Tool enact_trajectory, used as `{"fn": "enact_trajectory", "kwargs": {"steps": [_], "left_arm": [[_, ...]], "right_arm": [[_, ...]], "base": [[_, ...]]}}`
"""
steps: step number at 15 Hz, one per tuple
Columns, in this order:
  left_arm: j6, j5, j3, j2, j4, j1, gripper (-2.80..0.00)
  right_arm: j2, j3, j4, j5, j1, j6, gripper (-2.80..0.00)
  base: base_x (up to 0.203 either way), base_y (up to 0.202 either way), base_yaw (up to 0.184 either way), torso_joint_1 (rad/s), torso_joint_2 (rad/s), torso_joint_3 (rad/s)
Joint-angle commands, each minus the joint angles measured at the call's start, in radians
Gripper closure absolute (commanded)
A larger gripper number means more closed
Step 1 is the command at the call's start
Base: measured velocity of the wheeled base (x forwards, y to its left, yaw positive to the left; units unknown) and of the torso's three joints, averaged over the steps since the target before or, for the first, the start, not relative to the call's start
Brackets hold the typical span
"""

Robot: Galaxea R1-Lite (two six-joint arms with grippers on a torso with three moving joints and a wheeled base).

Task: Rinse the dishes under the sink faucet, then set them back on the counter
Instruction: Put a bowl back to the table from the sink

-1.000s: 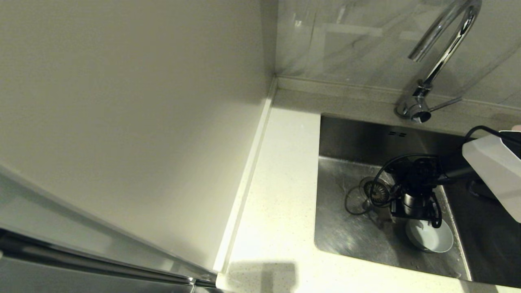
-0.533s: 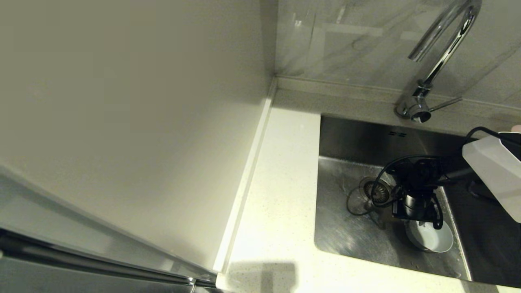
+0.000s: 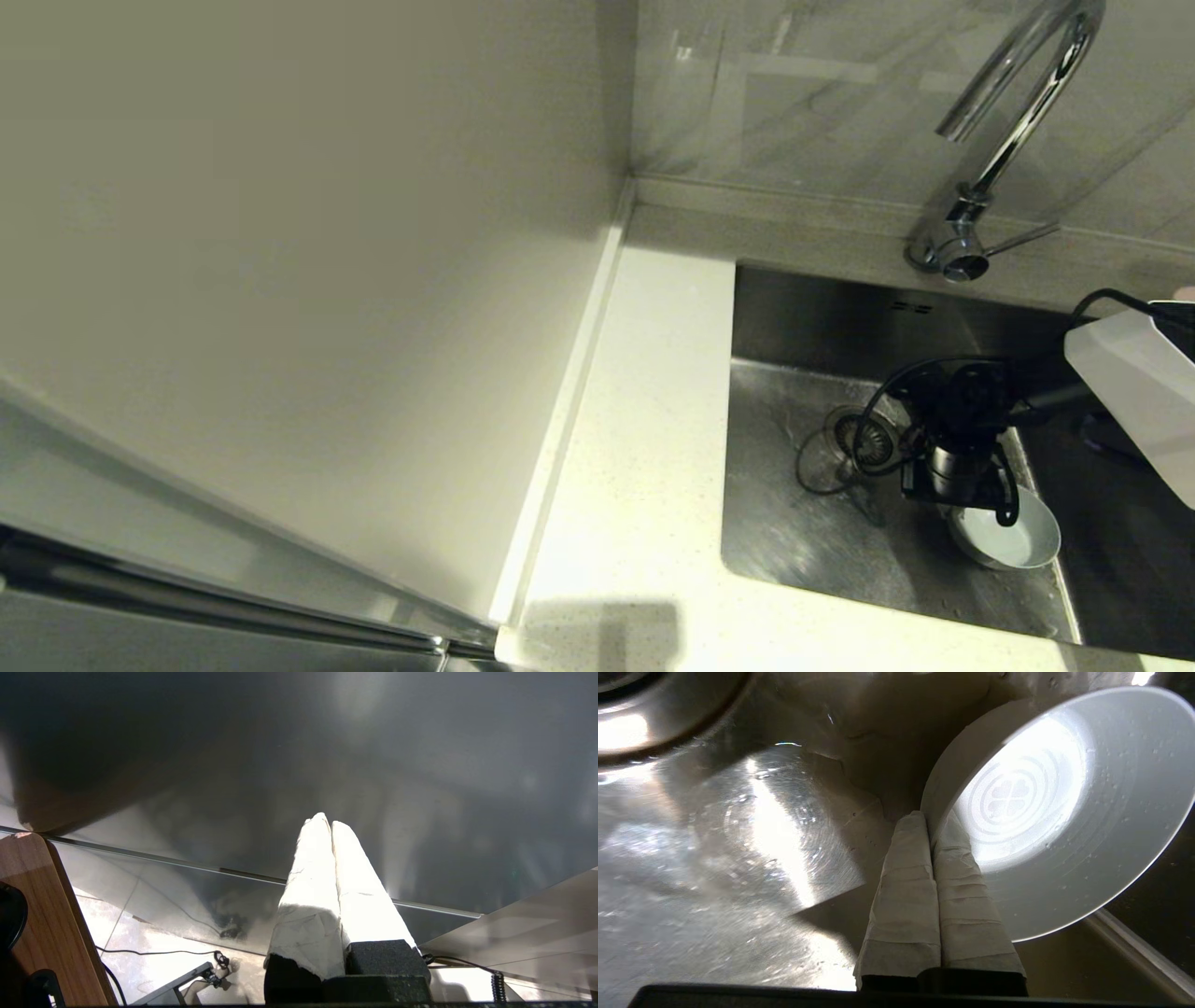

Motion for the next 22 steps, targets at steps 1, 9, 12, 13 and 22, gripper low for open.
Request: {"fn": "enact_trajectory", "kwargs": {"steps": [1, 9, 12, 13, 22], "left_arm": [[0.000, 0.000, 0.003, 0.000, 0.000, 0.000, 0.00], [0.000, 0.000, 0.002, 0.000, 0.000, 0.000, 0.00], [0.000, 0.000, 0.002, 0.000, 0.000, 0.000, 0.00], [0.000, 0.000, 0.003, 0.000, 0.000, 0.000, 0.00], [0.000, 0.000, 0.003, 0.000, 0.000, 0.000, 0.00]], "right_arm": [[-0.060, 0.039, 0.002, -0.006, 0.018, 0.003, 0.00], [-0.484, 0.356, -0.155, -0.008, 0.170, 0.010, 0.00], [-0.612, 0.392, -0.134, -0.005, 0.179, 0.008, 0.00], [-0.639, 0.352, -0.066, 0.003, 0.178, 0.011, 0.00], [-0.779, -0.011, 0.545, 0.128, 0.275, -0.020, 0.00]], "base": [[0.000, 0.000, 0.000, 0.000, 0.00, 0.000], [0.000, 0.000, 0.000, 0.000, 0.00, 0.000], [0.000, 0.000, 0.000, 0.000, 0.00, 0.000], [0.000, 0.000, 0.000, 0.000, 0.00, 0.000], [0.000, 0.000, 0.000, 0.000, 0.00, 0.000]]}}
